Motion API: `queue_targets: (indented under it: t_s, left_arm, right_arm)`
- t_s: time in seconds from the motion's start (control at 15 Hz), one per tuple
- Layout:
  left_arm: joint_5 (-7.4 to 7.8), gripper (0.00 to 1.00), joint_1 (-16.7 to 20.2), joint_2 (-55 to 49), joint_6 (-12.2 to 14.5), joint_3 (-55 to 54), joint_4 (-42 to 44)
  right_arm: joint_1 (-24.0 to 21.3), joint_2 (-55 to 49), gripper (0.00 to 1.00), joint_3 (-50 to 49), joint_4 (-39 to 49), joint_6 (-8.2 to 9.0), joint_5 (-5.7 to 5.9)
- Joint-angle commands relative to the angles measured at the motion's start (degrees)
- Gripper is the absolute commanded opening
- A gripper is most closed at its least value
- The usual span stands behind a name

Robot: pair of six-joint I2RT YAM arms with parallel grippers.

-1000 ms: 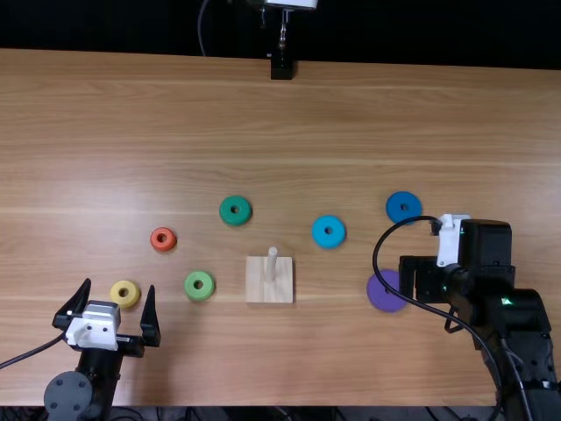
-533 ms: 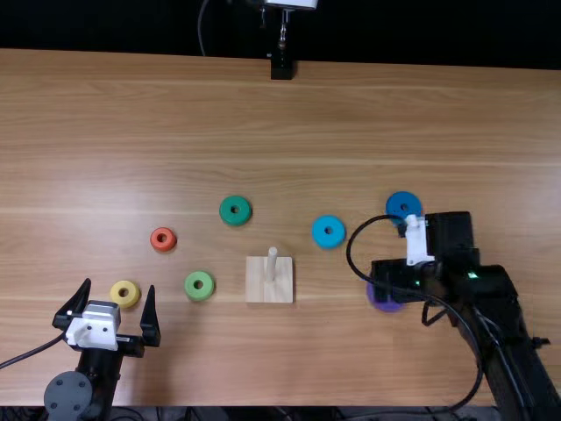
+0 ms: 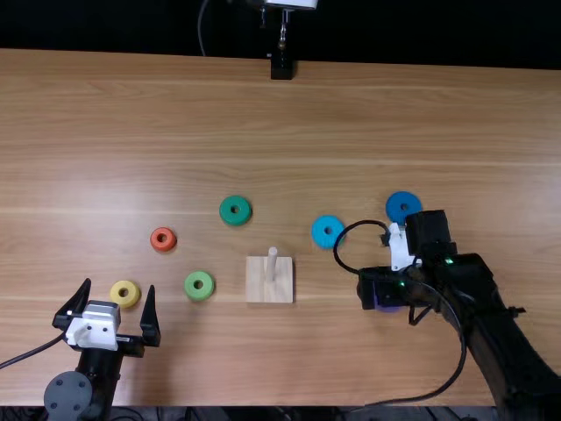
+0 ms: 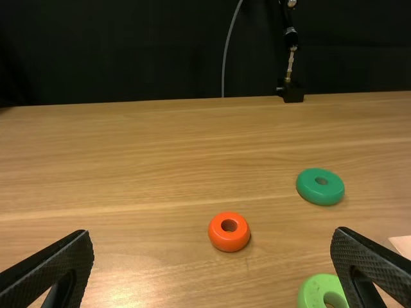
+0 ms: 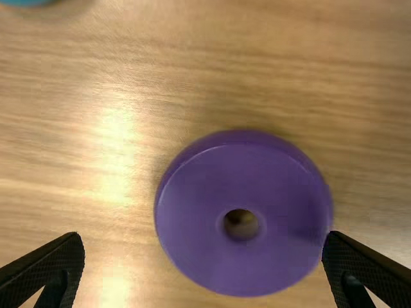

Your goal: Build the Hanoi tower: stack the rings onto the peg from bottom to top in this color order: purple, dark blue, light blue, dark green, light green, yellow, orange.

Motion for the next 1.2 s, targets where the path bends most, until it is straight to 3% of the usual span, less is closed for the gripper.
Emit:
queue_targets:
  t_s: [0.0,0.07,0.2,0.33,0.8,0.93,1.13]
  left_arm:
    - [0.21,1.0,0.47,-0.67,0.63,-2.87,-0.59]
    - [0.21,1.0,0.47,-0.67,0.63,-2.87,-0.59]
    - [0.21,1.0,0.47,-0.67,0.63,-2.87,-0.59]
    - [0.21,1.0,0.47,-0.67,0.63,-2.87,-0.59]
    - [0.21,1.0,0.47,-0.67,0.63,-2.87,-0.59]
    - [0.21,1.0,0.47,-0.67,0.63,-2.87,-0.59]
    - [0.21,1.0,0.47,-0.67,0.63,-2.87,-0.59]
  right_arm:
    - [0.62,0.89,1.0,-1.06,0.97,0.47,1.26]
    - [0.71,0.98,1.0,-1.41,2.03,0.58,2.73]
    - [0.71,1.07,1.0,-1.41,4.35,0.68,7.16]
    - [0.62,1.15,1.0,-1.41,4.45,1.0,9.91]
    - [3.25,1.07,1.0,-1.68,4.24,1.52,9.8]
    - [3.78,1.07,1.0,-1.68,4.56,5.32,9.8]
    - [4.4,1.24,1.0,-2.38,4.45,5.95,9.91]
